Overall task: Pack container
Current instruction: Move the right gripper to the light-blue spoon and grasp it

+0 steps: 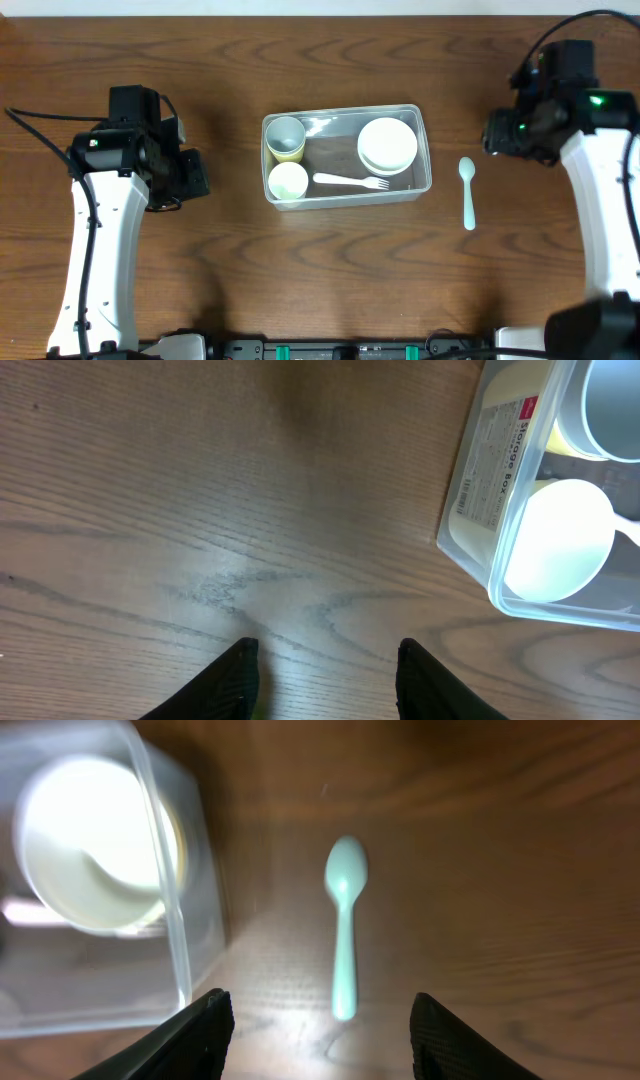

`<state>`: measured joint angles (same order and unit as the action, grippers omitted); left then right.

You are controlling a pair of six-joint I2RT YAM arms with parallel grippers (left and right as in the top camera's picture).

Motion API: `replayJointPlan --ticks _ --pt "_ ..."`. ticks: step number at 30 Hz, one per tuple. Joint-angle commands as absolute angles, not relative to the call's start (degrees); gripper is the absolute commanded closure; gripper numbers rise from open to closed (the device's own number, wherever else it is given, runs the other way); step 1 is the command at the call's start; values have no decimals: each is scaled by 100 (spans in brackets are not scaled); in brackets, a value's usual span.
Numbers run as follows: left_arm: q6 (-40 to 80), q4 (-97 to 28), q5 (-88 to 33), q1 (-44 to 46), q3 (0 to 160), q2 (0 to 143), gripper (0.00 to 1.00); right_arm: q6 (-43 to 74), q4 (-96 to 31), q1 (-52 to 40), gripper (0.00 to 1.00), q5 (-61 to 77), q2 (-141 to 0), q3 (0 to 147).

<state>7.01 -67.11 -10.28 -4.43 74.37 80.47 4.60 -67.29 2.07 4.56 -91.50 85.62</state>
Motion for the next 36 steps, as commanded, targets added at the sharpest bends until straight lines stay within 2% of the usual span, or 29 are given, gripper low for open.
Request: replayJointPlan --ticks 1,6,9,23,36 --pt "604 -6744 -985 -471 7448 8049 55 -329 -6847 139 41 751 -9601 8359" --pt "602 -6742 -985 -471 7448 8049 54 -1531 -6851 145 39 545 -10224 8259" --pt "602 -6742 -985 -471 7448 8049 55 -1780 -6755 148 37 259 -10582 8256" --pt "604 -6742 -985 -471 7448 8049 55 -1275 -5839 148 33 231 -11780 8256" --pt "602 -6740 -982 -471 7448 8049 55 -1074 -5520 152 32 130 -11885 8213"
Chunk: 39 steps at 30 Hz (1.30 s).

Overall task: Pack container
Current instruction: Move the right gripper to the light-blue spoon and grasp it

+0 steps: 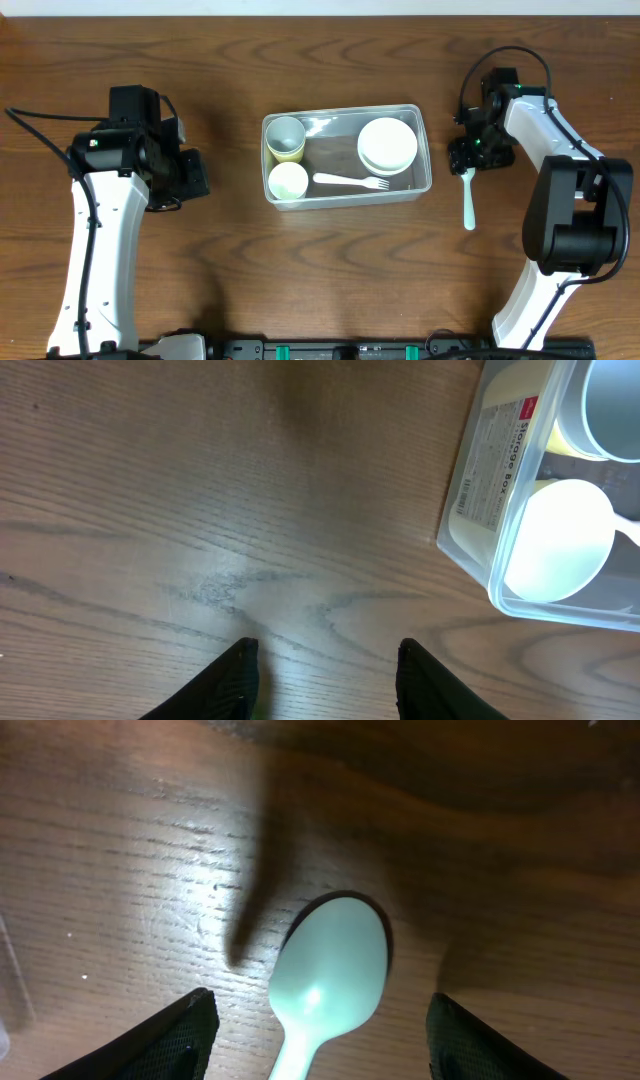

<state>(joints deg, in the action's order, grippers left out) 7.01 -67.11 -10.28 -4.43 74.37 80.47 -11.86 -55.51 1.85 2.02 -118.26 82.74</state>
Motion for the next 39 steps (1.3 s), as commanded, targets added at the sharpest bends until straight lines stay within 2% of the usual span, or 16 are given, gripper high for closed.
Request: replayJointPlan --ticks 1,17,22,39 --pt "602 -6740 -982 -471 7448 8049 54 -1074 -5502 148 31 130 -11893 8195" --pt "602 -6742 -982 -471 7448 8049 55 -1076 -5347 148 30 134 -11917 7937" --pt "602 -6742 -982 -471 7448 8049 55 -1074 -5264 148 33 134 -11917 7937" --pt "602 -6740 -982 -471 7448 8049 55 -1074 -4960 143 64 156 -11917 7937"
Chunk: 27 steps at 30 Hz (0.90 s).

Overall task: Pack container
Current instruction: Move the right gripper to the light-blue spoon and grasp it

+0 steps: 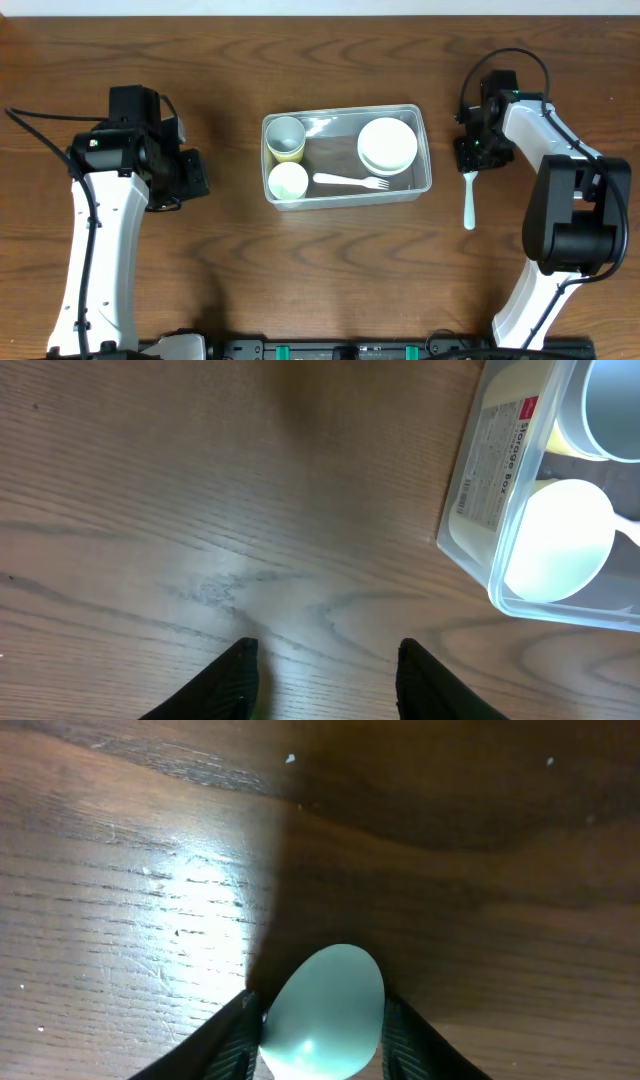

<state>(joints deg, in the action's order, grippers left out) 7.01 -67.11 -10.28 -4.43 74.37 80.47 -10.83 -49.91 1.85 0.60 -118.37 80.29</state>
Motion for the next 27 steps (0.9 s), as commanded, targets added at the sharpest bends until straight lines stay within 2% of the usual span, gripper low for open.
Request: replayJointPlan --ticks 1,21,27 --pt "602 -6740 -985 -471 7448 8049 54 -1074 -4956 143 66 156 -11917 7937" --pt "602 -6742 -982 -471 7448 8049 55 -1024 -4971 143 86 154 -11872 7955" --pt "604 -6742 -982 -471 7448 8049 54 -943 -4989 143 91 152 -11214 8136"
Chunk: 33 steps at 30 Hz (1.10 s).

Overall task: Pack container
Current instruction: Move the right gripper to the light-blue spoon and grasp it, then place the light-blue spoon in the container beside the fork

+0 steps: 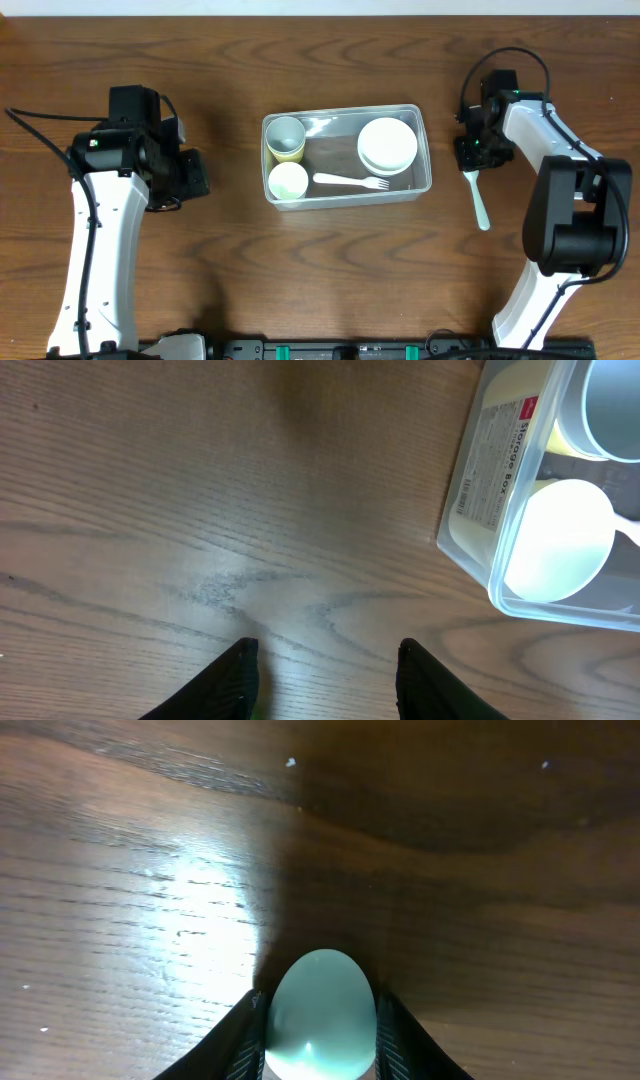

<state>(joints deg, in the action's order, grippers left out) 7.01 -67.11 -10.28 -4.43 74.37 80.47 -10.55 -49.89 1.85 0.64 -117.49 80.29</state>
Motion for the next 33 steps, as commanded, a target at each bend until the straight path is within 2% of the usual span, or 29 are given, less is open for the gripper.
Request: replayJointPlan --ticks 1,7,10,14,18,20,23,33 --pt "604 -6742 -982 -471 7446 8049 54 -945 -4987 141 91 154 -11043 8178" --pt "602 -6713 -982 -471 7448 8049 55 -1643 -4960 -191 91 198 -9692 8364" --pt "602 -6702 -985 -471 7448 8049 55 -2128 -4873 -626 93 309 -9124 8364" --pt "602 -6700 -985 -471 7448 8049 54 -2917 -4882 -1415 88 615 -8761 8364" --pt "602 -6700 -982 -471 7448 8049 55 -3540 -4884 -2268 88 646 -8781 8361" --pt "602 -6700 -982 -471 7448 8049 54 -3870 -4888 -2694 93 648 -8864 8361" --pt "602 -6700 -985 -471 7448 8049 55 -4139 -4884 -3105 93 646 -9041 8359" --pt "602 -6700 -985 -471 7448 8049 55 -4209 -4899 -3555 91 648 -9861 8359"
